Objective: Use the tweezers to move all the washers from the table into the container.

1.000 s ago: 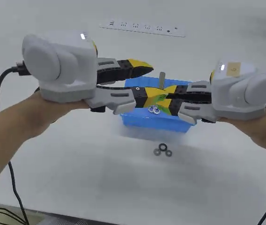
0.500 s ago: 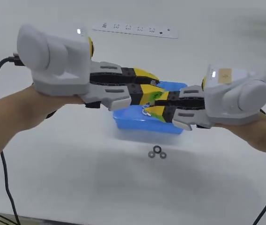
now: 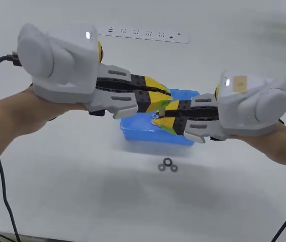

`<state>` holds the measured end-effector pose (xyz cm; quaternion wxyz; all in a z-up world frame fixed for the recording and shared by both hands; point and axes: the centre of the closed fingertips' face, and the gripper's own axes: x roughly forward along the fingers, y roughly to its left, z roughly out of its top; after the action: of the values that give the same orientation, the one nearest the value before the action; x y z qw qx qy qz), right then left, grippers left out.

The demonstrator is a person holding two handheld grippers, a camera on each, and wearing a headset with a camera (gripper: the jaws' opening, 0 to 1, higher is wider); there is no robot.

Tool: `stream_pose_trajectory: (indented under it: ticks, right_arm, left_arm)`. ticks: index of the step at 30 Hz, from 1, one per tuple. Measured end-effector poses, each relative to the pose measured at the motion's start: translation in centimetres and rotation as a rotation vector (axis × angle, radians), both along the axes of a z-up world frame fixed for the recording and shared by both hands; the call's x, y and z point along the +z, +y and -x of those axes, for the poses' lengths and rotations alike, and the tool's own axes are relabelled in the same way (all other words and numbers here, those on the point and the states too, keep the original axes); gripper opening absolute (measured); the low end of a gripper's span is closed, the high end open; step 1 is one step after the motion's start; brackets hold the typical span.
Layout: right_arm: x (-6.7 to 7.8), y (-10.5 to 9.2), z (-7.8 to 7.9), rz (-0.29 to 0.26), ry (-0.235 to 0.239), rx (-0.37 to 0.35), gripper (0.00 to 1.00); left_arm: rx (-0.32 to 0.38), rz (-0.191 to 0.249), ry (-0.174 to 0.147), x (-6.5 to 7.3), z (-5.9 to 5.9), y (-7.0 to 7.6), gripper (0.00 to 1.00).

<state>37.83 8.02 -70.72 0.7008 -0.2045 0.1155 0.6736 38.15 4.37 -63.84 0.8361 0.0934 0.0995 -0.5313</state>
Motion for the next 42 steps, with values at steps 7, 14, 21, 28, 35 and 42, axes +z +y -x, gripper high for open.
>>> stream_pose_trajectory:
  ticks: [7,14,21,28,35,42]
  right_arm:
    - [0.2,-0.1,-0.1,0.011,-0.018,-0.021,0.13]
    - [0.6,-1.1,-1.3,0.035,-0.050,-0.098,0.25]
    - [0.9,-3.5,-1.2,0.055,-0.061,-0.179,0.29]
    - [0.8,-5.6,0.8,0.054,-0.056,-0.199,0.33]
    - [-0.7,-7.2,3.2,0.045,0.033,-0.217,0.43]
    - [-2.3,-8.6,4.3,0.069,0.077,-0.259,0.52]
  left_arm:
    - [0.016,-0.021,-0.031,0.3,-0.1,0.1,0.05]
    - [0.012,-0.049,-0.068,1.0,0.2,-0.3,0.05]
    - [0.012,-0.047,-0.107,2.1,0.9,-0.2,0.05]
    - [0.008,-0.061,-0.112,1.9,2.3,-0.2,0.05]
    - [0.018,-0.035,-0.127,1.6,3.9,-0.2,0.05]
    - [0.000,-0.017,-0.124,1.0,5.3,-0.8,0.05]
